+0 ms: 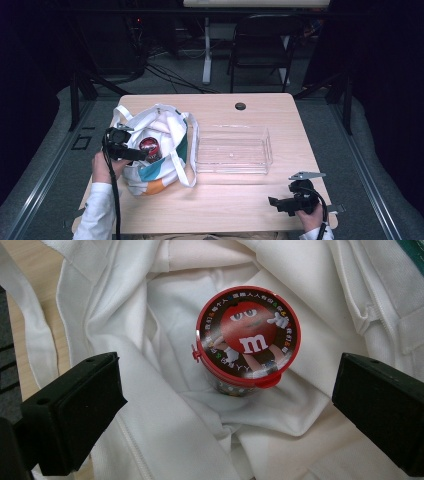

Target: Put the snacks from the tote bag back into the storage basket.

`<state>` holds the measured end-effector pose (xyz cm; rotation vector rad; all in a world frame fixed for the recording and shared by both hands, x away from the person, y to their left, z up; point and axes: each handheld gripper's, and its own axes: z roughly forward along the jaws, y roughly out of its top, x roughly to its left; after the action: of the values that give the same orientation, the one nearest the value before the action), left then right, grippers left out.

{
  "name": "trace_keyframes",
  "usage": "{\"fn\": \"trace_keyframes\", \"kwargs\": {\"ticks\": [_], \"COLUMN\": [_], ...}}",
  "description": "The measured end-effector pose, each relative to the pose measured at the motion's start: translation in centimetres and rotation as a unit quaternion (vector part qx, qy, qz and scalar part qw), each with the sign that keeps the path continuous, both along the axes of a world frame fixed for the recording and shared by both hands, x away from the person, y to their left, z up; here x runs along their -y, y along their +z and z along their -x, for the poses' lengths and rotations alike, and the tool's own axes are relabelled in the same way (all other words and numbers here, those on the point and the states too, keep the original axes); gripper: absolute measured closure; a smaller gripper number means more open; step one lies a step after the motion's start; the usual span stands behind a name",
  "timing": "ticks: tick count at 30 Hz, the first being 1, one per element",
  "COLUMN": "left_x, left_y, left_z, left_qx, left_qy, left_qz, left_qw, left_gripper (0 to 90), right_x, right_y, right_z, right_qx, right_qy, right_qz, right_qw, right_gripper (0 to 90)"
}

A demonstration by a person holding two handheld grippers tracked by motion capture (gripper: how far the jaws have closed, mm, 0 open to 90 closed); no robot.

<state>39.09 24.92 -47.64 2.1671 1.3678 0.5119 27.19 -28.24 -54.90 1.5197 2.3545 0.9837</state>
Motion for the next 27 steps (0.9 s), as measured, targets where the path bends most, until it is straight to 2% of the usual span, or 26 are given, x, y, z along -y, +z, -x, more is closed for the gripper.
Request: {"fn": "trace_keyframes", "kwargs": {"ticks": [12,15,21,25,27], "left_x": [0.0,0.6,1.3,1.5,1.4], "left_y": [0.1,0.0,0.0,-0.2,-0.4], "left_z": [0.0,-0.2,-0.4,-0.6,-0.9], "left_qx": [0.005,0.002,-0.005,0.001,-0.002], "left_qy": [0.002,0.005,-0.009,-0.003,0.005], "left_qz": [0.007,0.01,0.006,0.003,0.011], "left_qw": [1.0,0.9999,0.9999,1.0,0.9999], "left_gripper": [0.2,0.2,0.2,0.2,0.2], "right_x": [-0.3,-0.3,-0.3,-0.4,-0.4], "right_y": [-0.1,-0.1,-0.1,-0.1,-0.1], "right_z": [0.0,0.0,0.0,0.0,0.0], "right_qx": [-0.005,-0.004,-0.006,-0.007,-0.009], "right_qy": [0.002,0.002,0.005,0.004,0.007], "right_qz": [0.004,0.005,0.006,0.007,0.009], "right_qw": [1.0,1.0,1.0,0.9999,0.9999], "right_gripper": [3.6,3.6,3.6,3.6,3.6]}}
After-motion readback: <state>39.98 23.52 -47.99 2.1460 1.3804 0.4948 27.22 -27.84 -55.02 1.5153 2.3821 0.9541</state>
